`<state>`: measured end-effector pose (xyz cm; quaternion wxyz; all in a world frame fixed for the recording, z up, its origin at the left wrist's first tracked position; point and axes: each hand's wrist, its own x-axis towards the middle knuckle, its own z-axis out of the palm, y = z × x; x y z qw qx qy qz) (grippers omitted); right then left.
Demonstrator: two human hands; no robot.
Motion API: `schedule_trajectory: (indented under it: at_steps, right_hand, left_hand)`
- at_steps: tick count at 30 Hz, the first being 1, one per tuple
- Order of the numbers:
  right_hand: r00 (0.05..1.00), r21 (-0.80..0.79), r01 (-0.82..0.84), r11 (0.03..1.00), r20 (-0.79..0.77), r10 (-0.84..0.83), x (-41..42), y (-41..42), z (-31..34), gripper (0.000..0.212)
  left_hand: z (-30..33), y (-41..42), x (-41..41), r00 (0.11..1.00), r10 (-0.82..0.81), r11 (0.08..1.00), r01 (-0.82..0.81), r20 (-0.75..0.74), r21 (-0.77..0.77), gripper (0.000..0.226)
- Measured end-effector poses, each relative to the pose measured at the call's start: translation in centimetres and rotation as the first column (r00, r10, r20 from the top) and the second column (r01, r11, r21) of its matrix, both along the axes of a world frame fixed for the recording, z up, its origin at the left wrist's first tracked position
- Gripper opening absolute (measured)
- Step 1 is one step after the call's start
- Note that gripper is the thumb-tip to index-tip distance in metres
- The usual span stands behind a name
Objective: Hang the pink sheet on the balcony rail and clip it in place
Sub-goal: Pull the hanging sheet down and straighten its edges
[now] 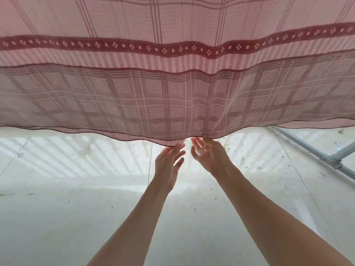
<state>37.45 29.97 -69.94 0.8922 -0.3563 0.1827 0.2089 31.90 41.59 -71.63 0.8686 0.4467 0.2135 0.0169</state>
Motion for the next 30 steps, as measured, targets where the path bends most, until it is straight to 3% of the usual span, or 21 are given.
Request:
schedule_trajectory:
  at_steps: [14, 19, 23, 26, 30]
  right_hand:
    - [0.999, -0.113, -0.022, 0.993, 0.036, 0.026, 0.7, -0.4, -1.6, 0.017]
    - [0.995, -0.145, -0.082, 0.986, 0.05, 0.09, 0.8, 0.2, -1.2, 0.029]
    - [0.992, -0.03, -0.079, 0.996, 0.095, 0.081, 0.7, 1.6, -0.1, 0.044]
    - [0.993, 0.16, -0.082, 0.984, 0.099, 0.067, 0.7, 2.5, 1.0, 0.024]
    - [0.997, 0.235, 0.002, 0.972, 0.072, -0.019, 0.7, 2.3, 1.1, 0.009]
  left_hand:
    - [2.0, 0.4, 1.2, 0.996, -0.094, 0.995, 0.094, 0.008, 0.038, 0.008]
    - [3.1, 2.8, 1.0, 0.992, -0.006, 0.996, 0.017, 0.123, -0.092, 0.019]
    - [3.7, 4.9, 1.3, 0.963, 0.258, 0.954, -0.24, 0.081, -0.18, 0.007]
    - [3.1, 5.4, 1.1, 0.955, 0.288, 0.95, -0.277, 0.065, -0.146, 0.012]
    - [2.3, 6.0, 1.1, 0.947, 0.314, 0.948, -0.309, 0.07, -0.083, 0.024]
